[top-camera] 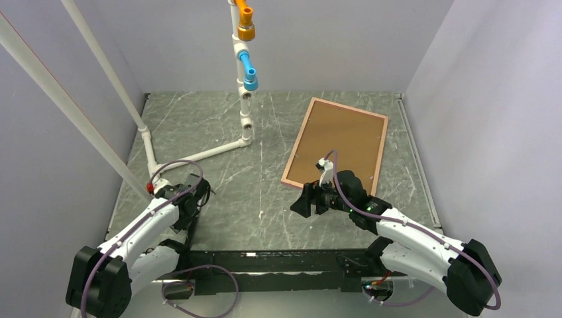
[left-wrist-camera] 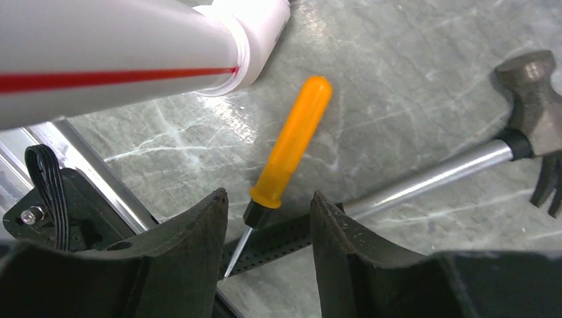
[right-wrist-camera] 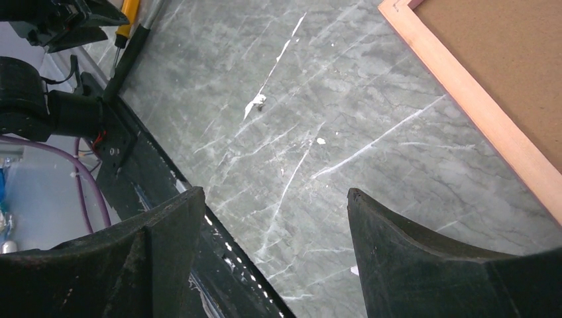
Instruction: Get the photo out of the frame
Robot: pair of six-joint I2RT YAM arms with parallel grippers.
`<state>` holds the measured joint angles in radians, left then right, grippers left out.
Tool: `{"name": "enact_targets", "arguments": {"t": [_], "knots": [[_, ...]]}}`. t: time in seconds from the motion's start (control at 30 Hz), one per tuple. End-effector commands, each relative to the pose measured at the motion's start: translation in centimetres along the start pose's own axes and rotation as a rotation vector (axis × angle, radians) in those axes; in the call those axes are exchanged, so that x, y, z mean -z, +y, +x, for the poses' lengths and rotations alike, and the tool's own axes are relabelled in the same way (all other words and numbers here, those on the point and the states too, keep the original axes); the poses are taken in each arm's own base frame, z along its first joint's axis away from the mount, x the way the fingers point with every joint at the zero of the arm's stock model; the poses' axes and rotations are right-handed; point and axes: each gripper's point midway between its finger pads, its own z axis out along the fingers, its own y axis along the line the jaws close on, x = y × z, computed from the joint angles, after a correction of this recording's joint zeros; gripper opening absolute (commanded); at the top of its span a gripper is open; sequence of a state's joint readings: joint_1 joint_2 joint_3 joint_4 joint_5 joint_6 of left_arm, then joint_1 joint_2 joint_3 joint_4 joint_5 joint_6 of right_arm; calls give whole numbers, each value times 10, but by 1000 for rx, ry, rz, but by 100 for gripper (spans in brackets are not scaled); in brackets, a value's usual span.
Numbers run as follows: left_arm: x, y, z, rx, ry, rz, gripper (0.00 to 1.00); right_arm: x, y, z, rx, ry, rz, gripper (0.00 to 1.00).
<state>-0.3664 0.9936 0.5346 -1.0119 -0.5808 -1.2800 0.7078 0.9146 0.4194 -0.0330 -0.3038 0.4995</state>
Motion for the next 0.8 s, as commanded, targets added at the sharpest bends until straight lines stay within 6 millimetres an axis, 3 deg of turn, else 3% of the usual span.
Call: {"name": "enact_targets", "arguments": {"t": [0.0,0.4,0.53,0.77], "knots": [[-5,9,-4,103,-24,-34,53,3,0,-5,28,-29,4,80],[-10,-4,9,53,40,-15,55,3,6,-12,21,-34,-6,80],[-16,-5,19,57,73,-28,48,3,5,-14,18,-41,-1,80],[-17,-5,16,58,60,-42,39,3,4,-13,17,-37,3,80]]}}
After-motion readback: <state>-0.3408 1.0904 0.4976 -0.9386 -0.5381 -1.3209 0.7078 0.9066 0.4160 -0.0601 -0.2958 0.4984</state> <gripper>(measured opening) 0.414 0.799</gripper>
